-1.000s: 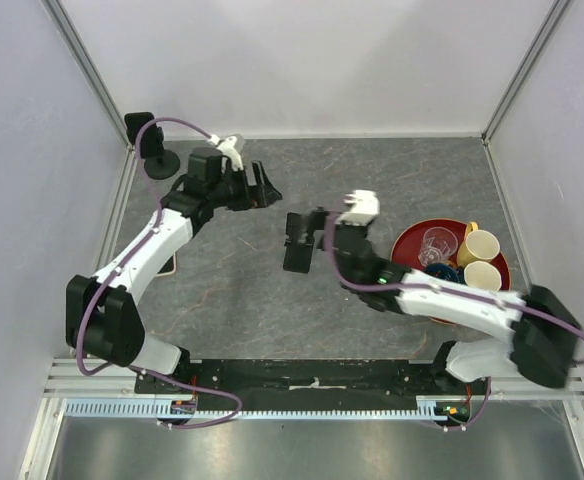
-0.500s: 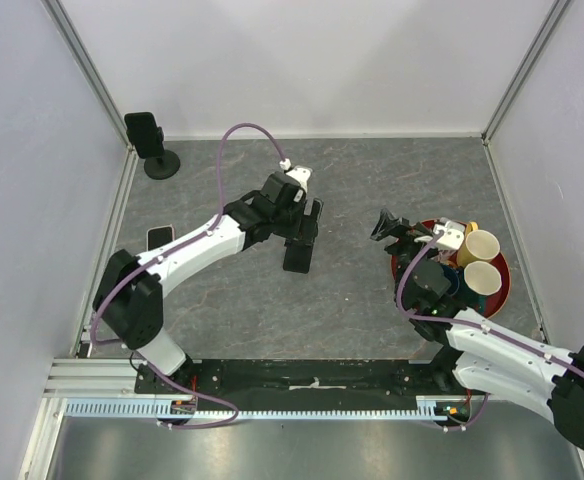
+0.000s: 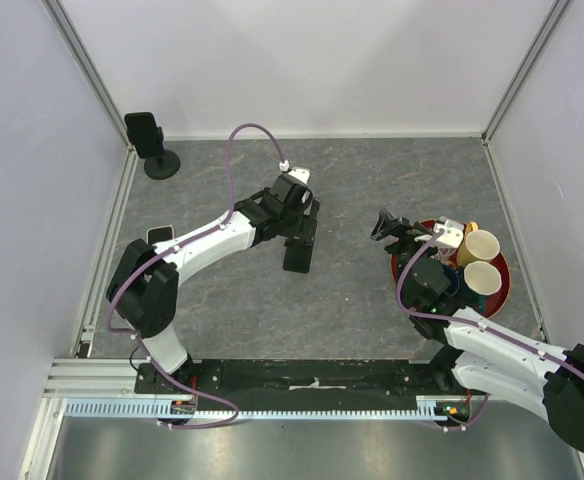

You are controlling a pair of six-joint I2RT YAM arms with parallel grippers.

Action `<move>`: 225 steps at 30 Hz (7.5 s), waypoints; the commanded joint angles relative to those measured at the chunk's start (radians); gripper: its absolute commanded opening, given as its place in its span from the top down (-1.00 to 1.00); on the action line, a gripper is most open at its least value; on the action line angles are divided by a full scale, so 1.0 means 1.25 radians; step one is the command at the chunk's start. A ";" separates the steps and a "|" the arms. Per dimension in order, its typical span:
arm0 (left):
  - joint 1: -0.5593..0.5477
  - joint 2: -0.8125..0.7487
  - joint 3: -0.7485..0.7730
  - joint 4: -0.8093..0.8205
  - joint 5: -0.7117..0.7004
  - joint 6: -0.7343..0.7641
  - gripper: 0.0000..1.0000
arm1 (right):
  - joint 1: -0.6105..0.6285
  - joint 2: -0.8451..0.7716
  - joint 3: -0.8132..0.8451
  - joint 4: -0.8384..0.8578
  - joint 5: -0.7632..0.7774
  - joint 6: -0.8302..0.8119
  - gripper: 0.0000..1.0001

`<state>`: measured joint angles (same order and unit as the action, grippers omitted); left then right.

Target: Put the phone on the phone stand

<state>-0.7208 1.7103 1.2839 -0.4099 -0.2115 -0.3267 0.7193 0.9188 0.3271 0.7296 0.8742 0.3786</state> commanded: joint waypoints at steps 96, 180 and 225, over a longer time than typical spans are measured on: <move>0.553 0.461 0.734 0.006 0.114 0.330 0.95 | -0.112 0.061 -0.033 0.083 -0.169 0.109 -0.96; 0.935 0.015 -0.243 0.124 0.411 -0.126 -0.91 | -0.166 0.042 -0.073 0.115 -0.296 0.190 -0.96; 0.454 -0.020 -0.152 -0.165 0.066 0.339 -0.99 | -0.177 0.093 -0.068 0.149 -0.342 0.184 -0.96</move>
<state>-0.1566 1.6371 1.0622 -0.5896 -0.1112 0.0227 0.5053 1.0294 0.2470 0.8593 0.4660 0.6060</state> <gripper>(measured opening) 0.993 0.982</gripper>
